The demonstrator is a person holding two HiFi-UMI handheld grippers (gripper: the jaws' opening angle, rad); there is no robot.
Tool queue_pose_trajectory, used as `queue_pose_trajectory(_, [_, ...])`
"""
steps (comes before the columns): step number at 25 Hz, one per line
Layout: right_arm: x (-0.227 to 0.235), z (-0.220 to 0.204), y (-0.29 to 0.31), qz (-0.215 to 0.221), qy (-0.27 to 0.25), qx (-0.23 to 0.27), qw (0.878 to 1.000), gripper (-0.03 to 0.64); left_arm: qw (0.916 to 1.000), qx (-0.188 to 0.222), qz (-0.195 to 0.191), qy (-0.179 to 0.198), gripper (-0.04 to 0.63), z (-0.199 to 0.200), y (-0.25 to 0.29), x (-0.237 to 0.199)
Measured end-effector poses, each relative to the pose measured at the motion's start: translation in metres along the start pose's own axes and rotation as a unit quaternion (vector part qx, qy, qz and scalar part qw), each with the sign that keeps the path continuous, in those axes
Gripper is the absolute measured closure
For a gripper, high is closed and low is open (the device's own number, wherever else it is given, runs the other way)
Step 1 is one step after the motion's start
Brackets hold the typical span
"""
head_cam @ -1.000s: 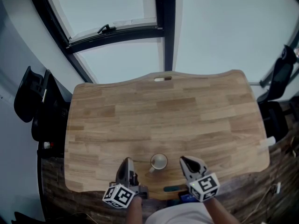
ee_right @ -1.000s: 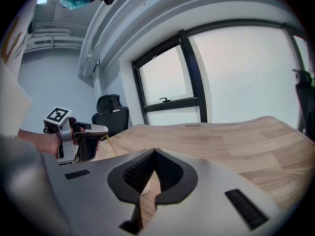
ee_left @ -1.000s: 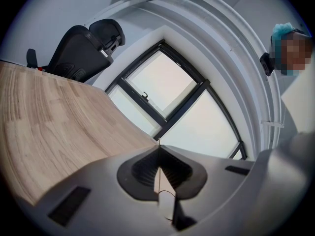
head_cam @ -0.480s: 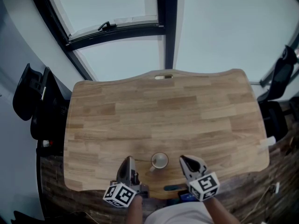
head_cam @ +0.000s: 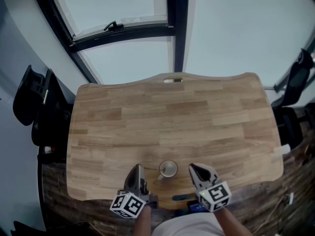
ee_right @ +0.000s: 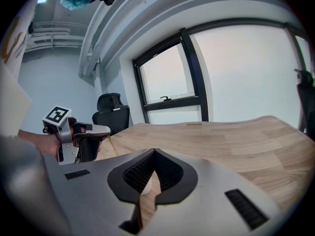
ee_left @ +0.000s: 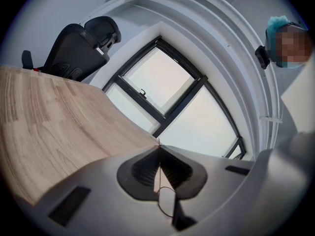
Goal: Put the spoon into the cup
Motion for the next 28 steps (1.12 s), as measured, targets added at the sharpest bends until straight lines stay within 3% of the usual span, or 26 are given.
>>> queue_pose_trajectory(9, [0.003,0.002,0.0,-0.003,-0.004,0.01,1.0,0.62,1.0,-0.004,0.001,0.006,0.594,-0.005,0.001,0.0])
queue_pose_trajectory(19, [0.004,-0.001,-0.003,0.002,-0.001,-0.026,1.0,0.62,1.0,-0.006,0.003,0.005,0.594,-0.01,0.004,0.0])
queue_pose_trajectory(28, [0.011,-0.001,0.001,-0.006,0.002,-0.005,1.0,0.62,0.9999,-0.01,0.001,0.007,0.594,-0.015,0.007,-0.002])
Point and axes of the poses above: the fingertips, and each gripper's own axes: y forward along the fingers, x to its right, z out of its top, the point moved 6 cm from there along -y, backward along the fingers, and after that the axes turned 13 degrees about x, right-handed, at the moved point
